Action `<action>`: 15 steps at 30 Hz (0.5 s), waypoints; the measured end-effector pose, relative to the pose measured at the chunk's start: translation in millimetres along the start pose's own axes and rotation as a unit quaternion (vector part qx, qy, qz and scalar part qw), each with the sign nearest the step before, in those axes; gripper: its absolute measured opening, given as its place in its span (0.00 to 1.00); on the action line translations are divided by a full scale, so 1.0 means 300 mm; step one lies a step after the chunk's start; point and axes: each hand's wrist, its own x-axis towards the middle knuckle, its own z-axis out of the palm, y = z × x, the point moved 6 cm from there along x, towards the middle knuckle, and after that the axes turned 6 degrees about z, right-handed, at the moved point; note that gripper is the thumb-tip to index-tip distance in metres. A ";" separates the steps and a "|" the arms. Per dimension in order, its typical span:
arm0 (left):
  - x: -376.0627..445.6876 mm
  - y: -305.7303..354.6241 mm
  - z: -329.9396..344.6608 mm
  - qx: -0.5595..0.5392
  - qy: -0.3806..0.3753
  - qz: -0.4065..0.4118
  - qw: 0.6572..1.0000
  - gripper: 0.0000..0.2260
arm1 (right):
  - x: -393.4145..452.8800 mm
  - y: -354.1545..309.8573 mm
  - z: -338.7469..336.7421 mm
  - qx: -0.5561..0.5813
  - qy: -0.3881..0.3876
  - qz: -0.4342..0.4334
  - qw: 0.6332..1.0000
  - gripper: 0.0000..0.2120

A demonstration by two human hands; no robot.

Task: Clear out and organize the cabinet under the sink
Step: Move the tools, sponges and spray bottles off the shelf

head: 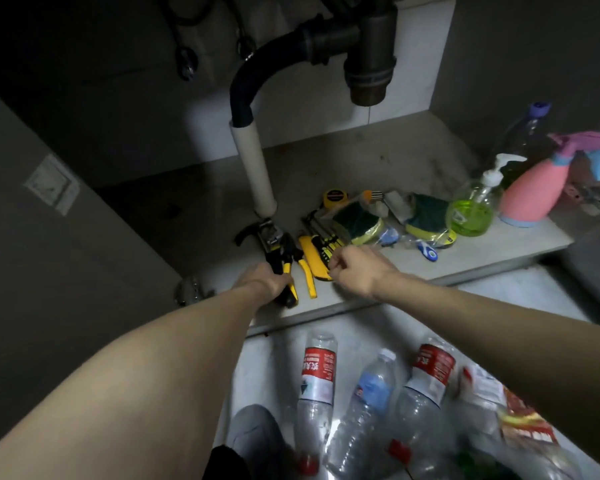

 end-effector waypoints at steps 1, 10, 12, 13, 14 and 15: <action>0.012 -0.002 0.003 -0.007 0.002 0.000 1.000 0.23 | 0.014 -0.014 0.016 -0.007 0.007 -0.002 1.000 0.06; -0.005 -0.050 -0.005 -0.182 0.009 -0.022 0.983 0.16 | 0.055 -0.129 0.177 -0.155 0.051 -0.049 0.985 0.23; -0.020 -0.060 -0.019 -0.248 0.016 -0.056 0.967 0.20 | 0.062 -0.138 0.189 -0.139 0.057 -0.027 0.988 0.23; -0.025 -0.071 -0.031 -0.268 0.026 -0.072 0.960 0.19 | 0.066 -0.142 0.191 -0.130 0.056 -0.013 0.990 0.23; -0.024 -0.086 -0.044 -0.273 0.039 -0.082 0.958 0.17 | 0.069 -0.147 0.193 -0.123 0.054 -0.001 0.991 0.23; -0.022 -0.100 -0.054 -0.268 0.049 -0.088 0.958 0.15 | 0.072 -0.154 0.193 -0.122 0.055 0.008 0.991 0.23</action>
